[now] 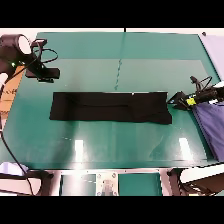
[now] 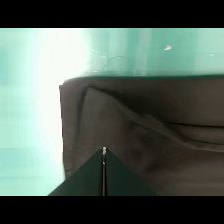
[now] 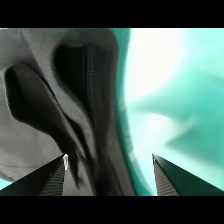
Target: Fold the shirts.
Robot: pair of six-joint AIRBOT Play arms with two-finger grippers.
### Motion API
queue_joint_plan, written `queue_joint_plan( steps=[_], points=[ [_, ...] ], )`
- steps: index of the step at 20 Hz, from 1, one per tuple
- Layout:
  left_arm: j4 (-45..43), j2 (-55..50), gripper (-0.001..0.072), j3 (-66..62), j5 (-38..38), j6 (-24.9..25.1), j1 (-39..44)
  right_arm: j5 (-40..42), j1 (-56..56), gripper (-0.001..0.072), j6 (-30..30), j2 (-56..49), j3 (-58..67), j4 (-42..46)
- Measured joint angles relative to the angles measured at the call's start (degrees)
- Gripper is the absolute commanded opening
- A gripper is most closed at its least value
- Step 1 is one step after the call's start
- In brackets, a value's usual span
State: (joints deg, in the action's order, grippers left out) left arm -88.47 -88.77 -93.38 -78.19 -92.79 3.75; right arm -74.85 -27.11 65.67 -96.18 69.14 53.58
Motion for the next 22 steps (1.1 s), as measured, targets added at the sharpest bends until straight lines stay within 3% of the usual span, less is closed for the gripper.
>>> queue_joint_plan(
  steps=[4, 5, 6, 14, 22],
  points=[
    [3.5, 0.0, 0.0024, -0.09, -0.04, 0.26, 0.0, -0.39, 2.75, 0.0592, -5.73, -4.87, -0.87, -8.98],
    [4.17, 0.0, 0.0024, -0.11, -0.02, 0.31, -0.02, -0.33, 3.8, 0.0365, -6.99, -5.7, -0.81, -10.4],
    [4.83, 0.0, 0.0023, -0.11, -0.02, 0.31, -0.02, 0.28, 4.68, 0.0039, -7.89, -6.32, -0.48, -10.73],
    [12.57, -0.26, 0.0023, 2.86, 3.58, 0.13, 4.0, -6.43, 6.67, 0.0021, -7.67, -2.01, 6.84, -12.85],
    [28.26, -8.66, 0.0022, 13.09, 31.87, 1.16, 24.83, -18.47, 6.99, 0.0021, 1.62, 13.77, 16.22, -13.42]
  ],
)
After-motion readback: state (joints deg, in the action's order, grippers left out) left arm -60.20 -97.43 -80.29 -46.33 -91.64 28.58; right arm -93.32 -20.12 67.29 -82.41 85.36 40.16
